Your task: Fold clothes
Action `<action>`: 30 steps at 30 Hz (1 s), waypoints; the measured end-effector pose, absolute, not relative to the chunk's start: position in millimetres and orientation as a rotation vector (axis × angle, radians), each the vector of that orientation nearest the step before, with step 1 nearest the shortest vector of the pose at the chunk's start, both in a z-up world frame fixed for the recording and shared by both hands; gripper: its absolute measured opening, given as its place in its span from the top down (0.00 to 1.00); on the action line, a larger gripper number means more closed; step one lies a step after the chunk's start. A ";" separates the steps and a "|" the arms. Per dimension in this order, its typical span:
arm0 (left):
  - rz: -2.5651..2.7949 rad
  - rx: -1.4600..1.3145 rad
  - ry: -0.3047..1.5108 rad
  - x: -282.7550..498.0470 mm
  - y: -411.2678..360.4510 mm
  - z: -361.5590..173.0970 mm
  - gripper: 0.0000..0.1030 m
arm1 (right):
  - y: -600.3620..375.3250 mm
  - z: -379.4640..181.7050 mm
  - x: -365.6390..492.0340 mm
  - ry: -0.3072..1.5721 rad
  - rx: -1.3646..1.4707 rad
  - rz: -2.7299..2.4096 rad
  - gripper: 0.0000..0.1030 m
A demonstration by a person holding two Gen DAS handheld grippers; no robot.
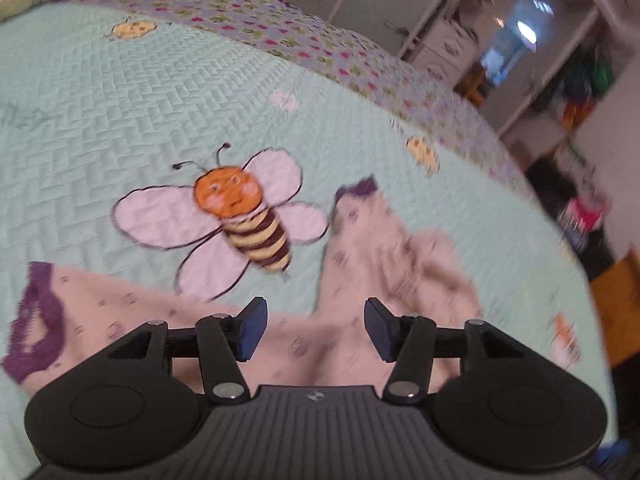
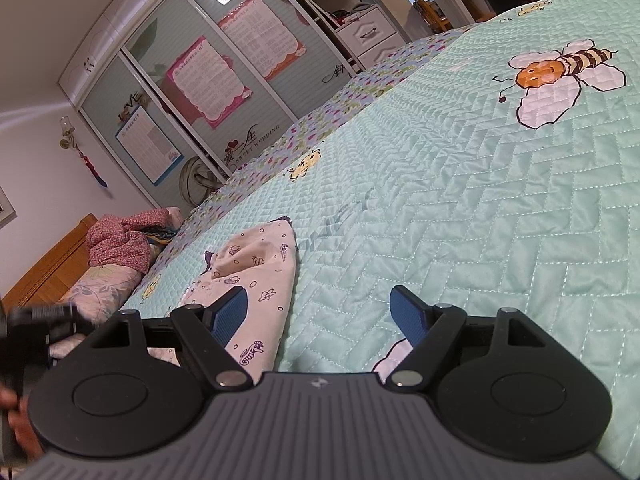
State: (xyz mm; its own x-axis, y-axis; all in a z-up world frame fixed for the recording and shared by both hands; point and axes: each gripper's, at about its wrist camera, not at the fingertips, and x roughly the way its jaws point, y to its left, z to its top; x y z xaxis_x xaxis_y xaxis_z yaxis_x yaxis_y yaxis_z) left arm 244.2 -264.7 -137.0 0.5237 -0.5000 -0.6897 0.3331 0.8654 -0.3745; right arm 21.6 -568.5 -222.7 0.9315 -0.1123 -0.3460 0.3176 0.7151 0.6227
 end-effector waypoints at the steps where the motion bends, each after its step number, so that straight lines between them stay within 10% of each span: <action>1: -0.505 -0.174 0.869 241.7 -264.4 -138.7 0.45 | -568.4 -222.6 21.6 0.295 0.738 -0.242 0.23; 30: -0.218 -0.293 0.820 250.2 -136.3 -152.1 0.40 | -565.2 -221.9 23.8 0.306 0.723 -0.246 0.22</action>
